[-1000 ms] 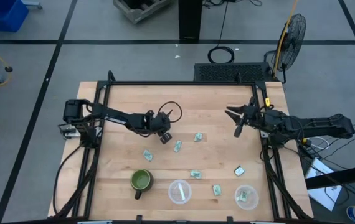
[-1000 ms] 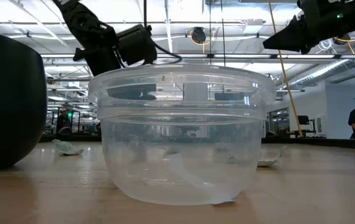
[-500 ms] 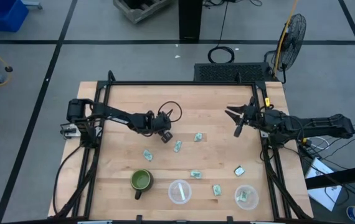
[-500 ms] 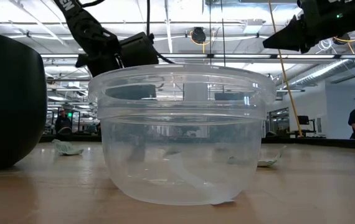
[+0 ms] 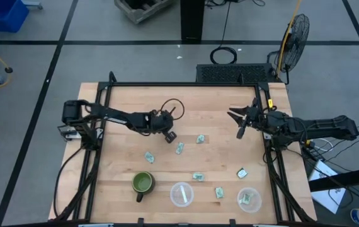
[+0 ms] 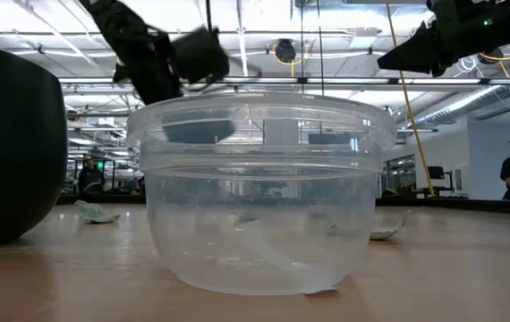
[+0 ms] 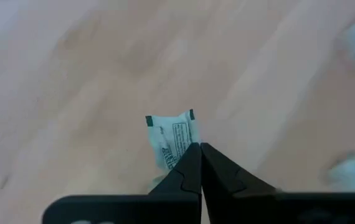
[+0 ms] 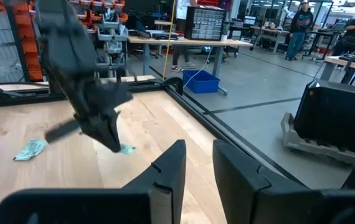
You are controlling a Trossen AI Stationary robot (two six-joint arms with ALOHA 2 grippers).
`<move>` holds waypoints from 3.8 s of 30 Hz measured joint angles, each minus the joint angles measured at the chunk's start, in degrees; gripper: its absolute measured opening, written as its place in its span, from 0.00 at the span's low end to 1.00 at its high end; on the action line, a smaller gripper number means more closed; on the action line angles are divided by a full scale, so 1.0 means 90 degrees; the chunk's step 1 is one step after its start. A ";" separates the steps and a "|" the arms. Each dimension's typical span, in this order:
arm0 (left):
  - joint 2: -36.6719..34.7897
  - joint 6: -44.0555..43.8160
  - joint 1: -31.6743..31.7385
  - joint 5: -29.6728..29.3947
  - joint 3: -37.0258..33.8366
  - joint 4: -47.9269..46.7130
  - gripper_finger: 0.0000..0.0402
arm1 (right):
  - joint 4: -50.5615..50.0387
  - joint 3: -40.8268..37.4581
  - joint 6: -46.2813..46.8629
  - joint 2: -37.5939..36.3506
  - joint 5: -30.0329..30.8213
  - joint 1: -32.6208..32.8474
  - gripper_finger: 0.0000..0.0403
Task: Pick and place Stevia / Truvia into bins
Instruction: Put the green stevia packet into the left transparent container
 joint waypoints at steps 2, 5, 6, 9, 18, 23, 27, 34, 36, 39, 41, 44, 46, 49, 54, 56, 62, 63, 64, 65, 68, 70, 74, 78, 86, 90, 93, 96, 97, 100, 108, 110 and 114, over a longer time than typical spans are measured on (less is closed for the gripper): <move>-0.0207 -0.0006 -0.0086 0.0200 0.0052 -0.0040 0.01 | -0.0004 0.0000 0.0025 0.0004 -0.0005 0.0000 0.18; -0.0521 0.0129 -0.0337 0.0721 0.0142 0.0001 0.01 | -0.0077 0.0000 0.0048 0.0008 -0.0012 0.0000 0.18; -0.0621 0.0231 -0.0457 0.0982 0.0183 0.0038 0.01 | -0.0088 0.0000 0.0048 0.0010 -0.0015 0.0000 0.18; -0.0789 0.0625 -0.0942 0.1694 0.0251 0.0139 0.01 | -0.0121 0.0000 0.0050 0.0010 -0.0014 0.0000 0.18; -0.0632 0.1158 -0.2695 0.3369 0.0324 0.0883 0.01 | -0.0195 0.0000 0.0052 0.0008 -0.0015 0.0000 0.18; -0.0242 0.0652 -0.3165 0.3253 0.0326 0.1922 0.00 | -0.0175 0.0000 0.0053 0.0007 -0.0010 0.0000 0.18; 0.0246 0.0471 -0.3199 0.3261 0.0326 0.2709 0.00 | -0.0087 0.0000 0.0056 0.0007 -0.0009 0.0000 0.18; 0.0973 -0.0143 -0.3142 0.3403 0.0599 0.2760 0.01 | -0.0038 0.0000 0.0053 0.0007 -0.0005 0.0000 0.18; 0.1181 -0.0208 -0.3147 0.3562 0.0771 0.2778 0.00 | 0.0020 0.0000 0.0053 0.0010 -0.0005 0.0000 0.18; 0.1473 -0.0203 -0.3168 0.3792 0.1094 0.2704 0.02 | 0.0060 0.0000 0.0046 0.0005 -0.0002 0.0000 0.18; 0.1538 -0.0206 -0.3167 0.3867 0.1319 0.2401 0.04 | 0.0058 0.0000 0.0040 0.0005 -0.0002 0.0000 0.18; 0.1557 -0.0206 -0.3161 0.3785 0.1624 0.1635 0.07 | 0.0058 0.0000 0.0031 0.0005 -0.0002 0.0000 0.18; 0.1563 -0.0212 -0.3161 0.3629 0.1740 0.1090 0.08 | 0.0058 0.0000 0.0029 0.0007 -0.0002 0.0000 0.18; 0.1566 -0.0206 -0.3151 0.3548 0.1874 0.0678 0.10 | 0.0058 0.0000 0.0029 0.0005 -0.0002 0.0000 0.18; 0.1460 -0.0194 -0.3066 0.3555 0.1885 0.0535 0.11 | 0.0057 0.0000 0.0027 0.0009 -0.0002 0.0000 0.18; 0.1270 -0.0181 -0.2992 0.3568 0.1885 0.0566 0.10 | 0.0056 0.0000 0.0027 0.0007 -0.0002 0.0000 0.18; 0.0310 0.0276 -0.2776 0.3281 0.1885 -0.0783 0.05 | 0.0059 0.0000 0.0026 0.0009 0.0000 0.0000 0.18; 0.0124 0.0374 -0.2733 0.3121 0.1886 -0.1042 0.04 | 0.0058 0.0000 0.0025 0.0005 0.0000 0.0000 0.18; -0.0083 0.0478 -0.2695 0.2929 0.1895 -0.1317 0.03 | 0.0058 0.0000 0.0024 0.0007 0.0000 0.0000 0.18; -0.0290 0.0581 -0.2658 0.2699 0.1900 -0.1695 0.02 | 0.0058 0.0000 0.0017 0.0010 0.0000 0.0000 0.18; -0.0743 0.0721 -0.2555 0.1961 0.1895 -0.2630 0.01 | 0.0053 0.0000 0.0005 0.0010 0.0000 0.0000 0.18; -0.0970 0.0577 -0.2508 0.1515 0.1890 -0.3238 0.02 | 0.0053 0.0000 0.0005 0.0007 0.0002 0.0000 0.18; -0.1056 0.0155 -0.2294 0.1327 0.1887 -0.4045 0.10 | 0.0046 0.0000 0.0005 0.0010 0.0000 0.0000 0.18; -0.0981 -0.0219 -0.2070 0.1294 0.1723 -0.4345 0.20 | -0.0012 0.0000 0.0000 0.0024 0.0002 0.0000 0.18; -0.0910 -0.1129 -0.1627 0.1710 0.0820 -0.4187 0.30 | -0.0007 0.0000 0.0002 0.0089 0.0002 0.0000 0.18; -0.0918 -0.1404 -0.1454 0.1930 0.0338 -0.4051 0.30 | -0.0005 0.0000 -0.0024 0.0144 0.0002 0.0000 0.18; -0.0918 -0.1512 -0.1387 0.2181 0.0051 -0.3809 0.30 | -0.0003 0.0000 -0.0028 0.0160 0.0002 0.0000 0.18; -0.0918 -0.1510 -0.1374 0.2414 -0.0180 -0.3349 0.30 | -0.0003 0.0000 -0.0027 0.0158 0.0002 0.0000 0.18; -0.0918 -0.1510 -0.1374 0.2438 -0.0244 -0.3218 0.30 | -0.0003 0.0000 -0.0025 0.0158 0.0002 0.0000 0.18; -0.0918 -0.1585 -0.1374 0.2434 -0.0374 -0.3080 0.30 | -0.0003 0.0000 -0.0026 0.0160 0.0002 0.0000 0.18; -0.0918 -0.1828 -0.1374 0.2433 -0.0635 -0.3105 0.30 | -0.0023 0.0000 -0.0024 0.0158 0.0002 0.0000 0.18; -0.0918 -0.1816 -0.1374 0.2433 -0.0638 -0.3095 0.30 | -0.0042 0.0000 -0.0027 0.0160 0.0002 0.0000 0.18; -0.0918 -0.1717 -0.1374 0.2439 -0.0638 -0.2970 0.30 | -0.0049 0.0000 -0.0024 0.0158 0.0002 0.0000 0.18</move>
